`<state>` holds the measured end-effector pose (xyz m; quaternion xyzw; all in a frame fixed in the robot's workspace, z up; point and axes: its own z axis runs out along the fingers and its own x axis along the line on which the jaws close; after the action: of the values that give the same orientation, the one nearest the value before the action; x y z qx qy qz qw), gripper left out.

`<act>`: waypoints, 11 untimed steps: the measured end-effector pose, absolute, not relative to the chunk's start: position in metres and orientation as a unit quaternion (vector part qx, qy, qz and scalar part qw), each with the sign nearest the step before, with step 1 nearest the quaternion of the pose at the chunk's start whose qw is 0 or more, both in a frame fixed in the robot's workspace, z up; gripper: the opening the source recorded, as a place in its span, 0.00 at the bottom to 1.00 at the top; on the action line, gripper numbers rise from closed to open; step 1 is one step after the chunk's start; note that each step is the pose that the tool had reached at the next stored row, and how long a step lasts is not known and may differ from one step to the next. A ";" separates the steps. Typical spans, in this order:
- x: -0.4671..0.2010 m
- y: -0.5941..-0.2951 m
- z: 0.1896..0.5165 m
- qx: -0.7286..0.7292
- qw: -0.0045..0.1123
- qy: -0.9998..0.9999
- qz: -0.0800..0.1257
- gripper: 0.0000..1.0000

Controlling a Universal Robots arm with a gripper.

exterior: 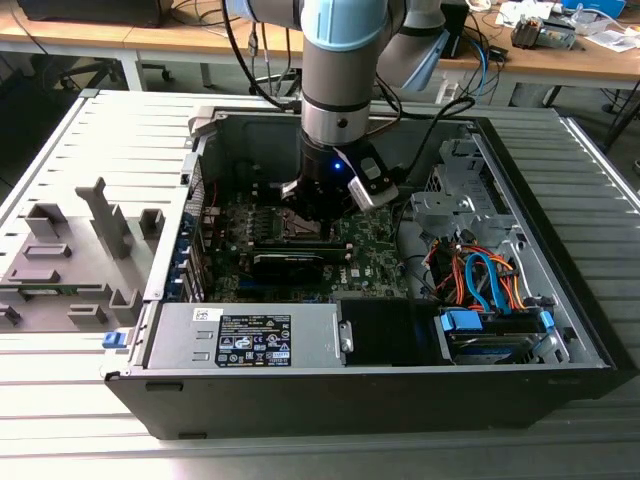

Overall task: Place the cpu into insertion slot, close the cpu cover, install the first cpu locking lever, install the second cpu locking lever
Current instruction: 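Install the second cpu locking lever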

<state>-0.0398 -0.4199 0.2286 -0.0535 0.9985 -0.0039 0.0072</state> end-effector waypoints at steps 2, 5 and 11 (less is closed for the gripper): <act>-0.040 -0.420 0.224 -0.054 0.007 0.999 -0.004 0.11; -0.040 -0.419 0.221 -0.054 0.007 0.999 -0.004 0.11; -0.061 -0.416 0.219 -0.054 0.007 0.999 -0.004 0.11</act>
<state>-0.0607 -0.4163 0.2188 -0.0538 0.9985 -0.0037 0.0068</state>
